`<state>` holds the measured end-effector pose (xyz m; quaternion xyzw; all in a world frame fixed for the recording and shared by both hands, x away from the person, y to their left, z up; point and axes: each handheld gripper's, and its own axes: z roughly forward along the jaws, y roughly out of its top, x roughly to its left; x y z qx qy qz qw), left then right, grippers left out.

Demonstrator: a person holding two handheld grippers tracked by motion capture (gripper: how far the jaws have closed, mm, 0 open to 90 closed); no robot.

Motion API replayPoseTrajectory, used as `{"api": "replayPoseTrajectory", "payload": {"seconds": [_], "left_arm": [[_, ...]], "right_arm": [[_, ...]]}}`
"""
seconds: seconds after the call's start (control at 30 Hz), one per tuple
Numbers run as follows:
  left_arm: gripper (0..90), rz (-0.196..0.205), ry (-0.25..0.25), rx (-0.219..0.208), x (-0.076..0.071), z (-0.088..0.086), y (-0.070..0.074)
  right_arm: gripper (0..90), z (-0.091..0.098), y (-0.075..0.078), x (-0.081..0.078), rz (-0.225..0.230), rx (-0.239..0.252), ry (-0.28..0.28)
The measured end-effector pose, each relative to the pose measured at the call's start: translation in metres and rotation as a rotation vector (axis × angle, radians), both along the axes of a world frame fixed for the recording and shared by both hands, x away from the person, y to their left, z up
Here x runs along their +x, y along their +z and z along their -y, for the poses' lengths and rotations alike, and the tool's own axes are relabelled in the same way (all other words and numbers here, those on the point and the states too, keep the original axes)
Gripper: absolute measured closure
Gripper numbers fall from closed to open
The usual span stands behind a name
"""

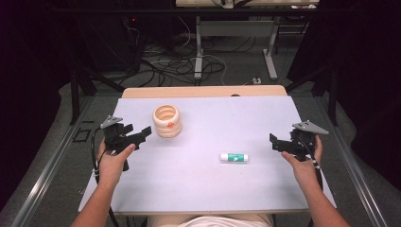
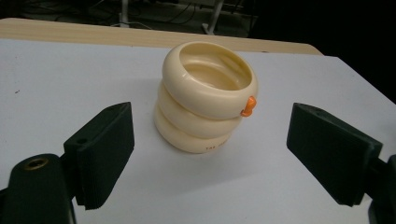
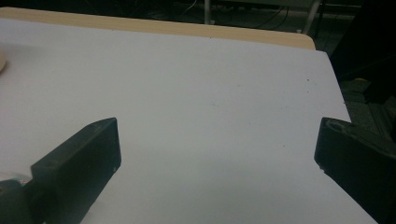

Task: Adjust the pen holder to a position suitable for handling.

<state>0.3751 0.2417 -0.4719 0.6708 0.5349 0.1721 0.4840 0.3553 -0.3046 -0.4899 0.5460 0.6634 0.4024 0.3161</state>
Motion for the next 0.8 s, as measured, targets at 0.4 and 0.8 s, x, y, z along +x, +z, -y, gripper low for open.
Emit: {"api": "replayPoseTrajectory", "payload": {"seconds": [0.4,0.8], "left_arm": [[15.8,-0.023,0.014,-0.002,0.019,0.012,0.02],[18.2,-0.042,0.02,0.016,0.04,0.026,0.031]], "right_arm": [[2.3,-0.005,-0.002,-0.001,-0.01,0.001,0.014],[3.1,-0.003,-0.002,-0.001,-0.018,0.022,0.014]]}}
